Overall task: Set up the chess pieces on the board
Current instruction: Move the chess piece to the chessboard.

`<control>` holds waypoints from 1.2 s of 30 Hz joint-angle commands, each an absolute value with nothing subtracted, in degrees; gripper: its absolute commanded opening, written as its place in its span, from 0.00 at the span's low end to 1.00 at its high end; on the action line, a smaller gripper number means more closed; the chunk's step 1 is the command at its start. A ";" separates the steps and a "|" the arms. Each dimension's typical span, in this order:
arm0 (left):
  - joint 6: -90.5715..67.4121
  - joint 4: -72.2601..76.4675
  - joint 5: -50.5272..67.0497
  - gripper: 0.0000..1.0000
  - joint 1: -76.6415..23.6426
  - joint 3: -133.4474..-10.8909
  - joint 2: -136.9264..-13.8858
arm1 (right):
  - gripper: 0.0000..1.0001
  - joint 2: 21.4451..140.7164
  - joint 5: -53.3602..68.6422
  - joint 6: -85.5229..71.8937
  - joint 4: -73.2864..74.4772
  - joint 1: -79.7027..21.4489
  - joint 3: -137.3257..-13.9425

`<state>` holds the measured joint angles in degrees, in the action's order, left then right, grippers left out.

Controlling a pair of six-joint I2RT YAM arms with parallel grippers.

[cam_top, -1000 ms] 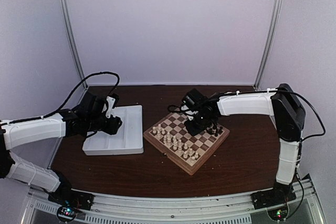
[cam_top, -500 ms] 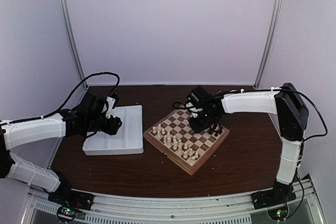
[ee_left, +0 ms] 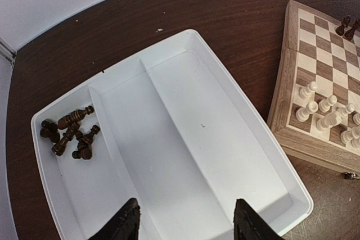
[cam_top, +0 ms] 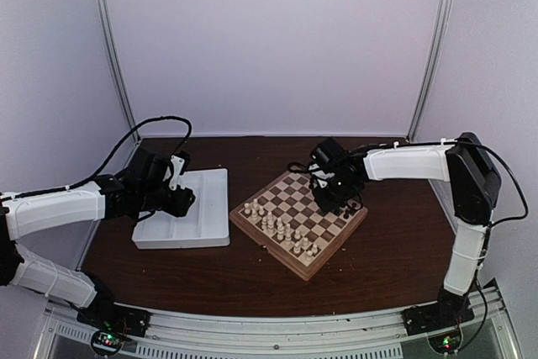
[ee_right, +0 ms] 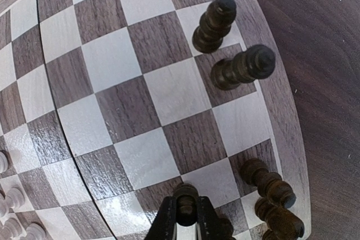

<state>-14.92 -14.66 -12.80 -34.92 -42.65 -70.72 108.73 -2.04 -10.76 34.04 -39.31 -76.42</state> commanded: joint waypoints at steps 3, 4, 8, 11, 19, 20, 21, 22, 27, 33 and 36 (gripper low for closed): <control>-15.47 -13.71 -12.06 0.57 -34.63 -44.43 -70.32 | 0.11 106.74 -3.46 -10.38 33.84 -37.93 -75.30; -15.41 -13.77 -12.05 0.57 -34.63 -44.48 -70.34 | 0.11 106.81 -3.50 -10.37 33.86 -37.77 -75.31; -15.45 -13.76 -12.09 0.57 -34.63 -44.70 -70.39 | 0.11 107.09 -3.40 -10.24 33.77 -37.16 -75.20; -15.48 -13.80 -11.96 0.57 -34.63 -44.73 -70.49 | 0.12 107.03 -3.37 -10.19 33.77 -36.85 -75.19; -15.55 -13.80 -11.87 0.57 -34.63 -44.87 -70.73 | 0.21 106.84 -3.10 -10.02 33.64 -36.56 -75.14; -15.56 -13.84 -11.87 0.57 -34.63 -44.93 -70.75 | 0.23 106.79 -3.01 -10.02 33.68 -36.56 -75.15; -15.52 -13.88 -11.90 0.57 -34.61 -44.97 -70.77 | 0.24 106.79 -2.96 -10.02 33.71 -36.51 -75.22; -15.55 -13.89 -11.88 0.57 -34.63 -45.06 -70.75 | 0.25 106.70 -2.95 -10.02 33.67 -36.54 -75.31; -15.50 -14.06 -11.90 0.57 -34.63 -45.15 -70.68 | 0.26 106.52 -3.00 -9.76 34.28 -36.48 -76.20; -15.30 -14.16 -11.87 0.57 -34.63 -45.33 -70.66 | 0.26 104.89 -3.53 -9.11 36.47 -36.56 -78.04; -15.20 -14.26 -12.27 0.57 -34.63 -45.28 -70.49 | 0.26 103.24 -3.60 -8.80 37.55 -36.72 -78.98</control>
